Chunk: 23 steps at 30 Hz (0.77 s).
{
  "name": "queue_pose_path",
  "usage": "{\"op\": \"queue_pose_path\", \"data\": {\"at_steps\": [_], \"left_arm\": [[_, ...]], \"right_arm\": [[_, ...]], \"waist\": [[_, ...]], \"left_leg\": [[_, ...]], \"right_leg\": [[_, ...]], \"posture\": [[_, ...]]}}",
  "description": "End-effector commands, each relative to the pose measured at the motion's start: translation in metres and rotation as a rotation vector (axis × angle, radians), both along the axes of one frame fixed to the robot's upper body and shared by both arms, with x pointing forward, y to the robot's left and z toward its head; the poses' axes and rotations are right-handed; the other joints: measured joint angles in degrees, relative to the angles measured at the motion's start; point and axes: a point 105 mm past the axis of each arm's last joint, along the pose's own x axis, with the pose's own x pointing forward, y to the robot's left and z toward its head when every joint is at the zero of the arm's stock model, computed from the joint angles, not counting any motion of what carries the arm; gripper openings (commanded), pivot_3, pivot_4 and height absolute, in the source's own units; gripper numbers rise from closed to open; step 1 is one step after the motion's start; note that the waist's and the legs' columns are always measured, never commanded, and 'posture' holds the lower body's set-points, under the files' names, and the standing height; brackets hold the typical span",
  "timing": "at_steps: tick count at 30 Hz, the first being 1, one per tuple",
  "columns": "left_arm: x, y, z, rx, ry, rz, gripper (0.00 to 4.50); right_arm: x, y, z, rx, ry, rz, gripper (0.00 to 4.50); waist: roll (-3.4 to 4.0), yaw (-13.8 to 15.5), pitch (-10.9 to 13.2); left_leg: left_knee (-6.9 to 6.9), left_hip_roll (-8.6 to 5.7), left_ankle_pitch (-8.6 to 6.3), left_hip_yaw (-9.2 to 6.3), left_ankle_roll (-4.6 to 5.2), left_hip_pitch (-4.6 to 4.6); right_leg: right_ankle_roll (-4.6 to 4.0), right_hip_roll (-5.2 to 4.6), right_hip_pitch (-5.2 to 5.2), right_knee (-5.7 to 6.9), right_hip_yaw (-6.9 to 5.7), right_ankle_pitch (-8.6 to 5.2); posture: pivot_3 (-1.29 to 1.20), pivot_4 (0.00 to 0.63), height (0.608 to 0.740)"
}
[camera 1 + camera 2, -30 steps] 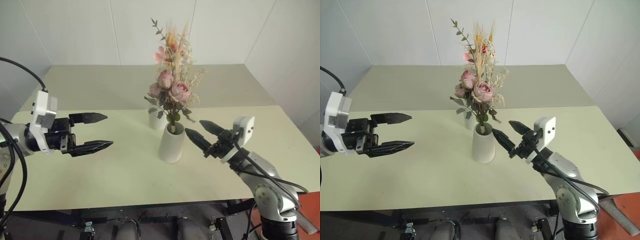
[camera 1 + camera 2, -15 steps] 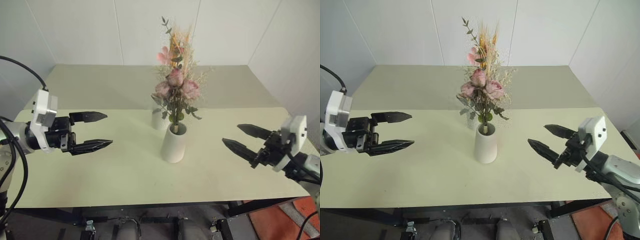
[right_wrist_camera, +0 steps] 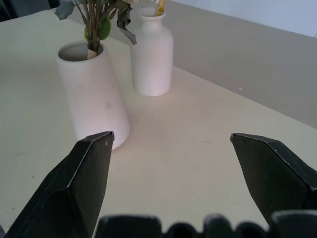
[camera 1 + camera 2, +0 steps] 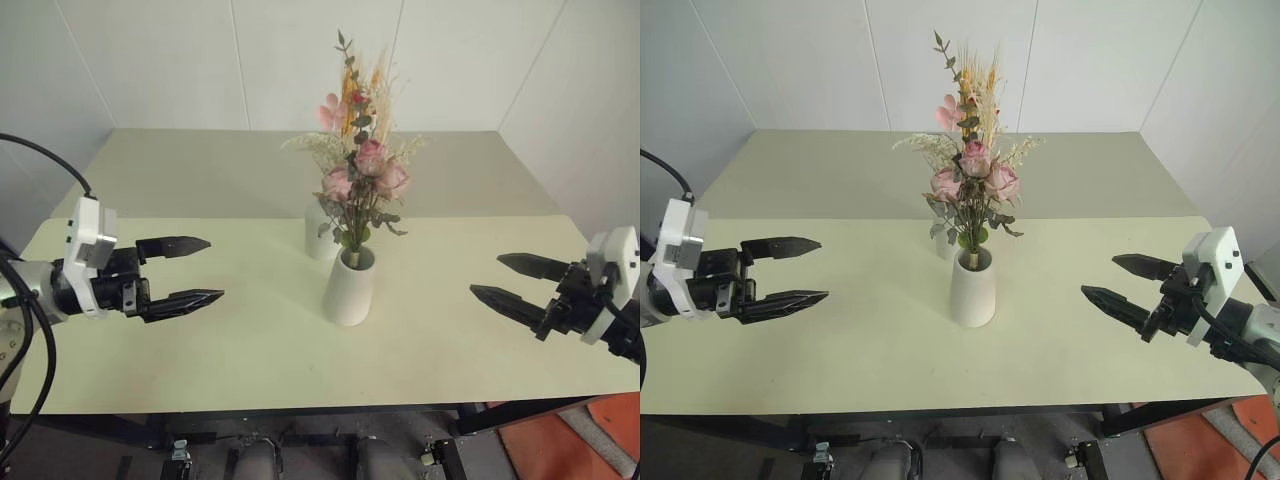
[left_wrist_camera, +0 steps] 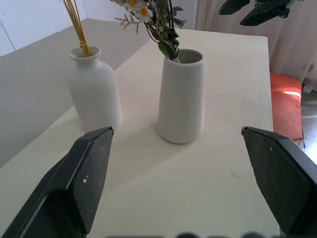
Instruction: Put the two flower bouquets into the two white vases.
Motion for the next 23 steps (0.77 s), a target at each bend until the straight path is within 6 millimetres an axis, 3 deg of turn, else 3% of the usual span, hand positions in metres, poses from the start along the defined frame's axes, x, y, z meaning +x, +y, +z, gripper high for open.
{"op": "queue_pose_path", "data": {"at_steps": [1,23], "left_arm": [[-0.0056,-0.0007,0.012,-0.003,-0.051,-0.003,4.5],[-0.0083,0.002,0.0085,0.029,-0.046,0.006,4.5]], "right_arm": [[0.0012,0.0,0.0124,-0.026,-0.046,-0.003,4.48],[0.0028,0.0013,0.0114,-0.051,-0.029,0.01,4.48]], "waist": [[0.0,0.0,0.0],[0.0,0.0,0.0]], "left_leg": [[0.0,0.0,0.0,0.0,0.0,0.01],[0.01,0.0,0.0,0.0,0.0,0.02]], "right_leg": [[0.0,0.0,0.0,0.0,0.0,0.0],[-0.01,0.01,0.01,0.01,0.0,0.0]], "posture": [[0.0,0.15,0.74],[0.0,0.15,0.74]]}}
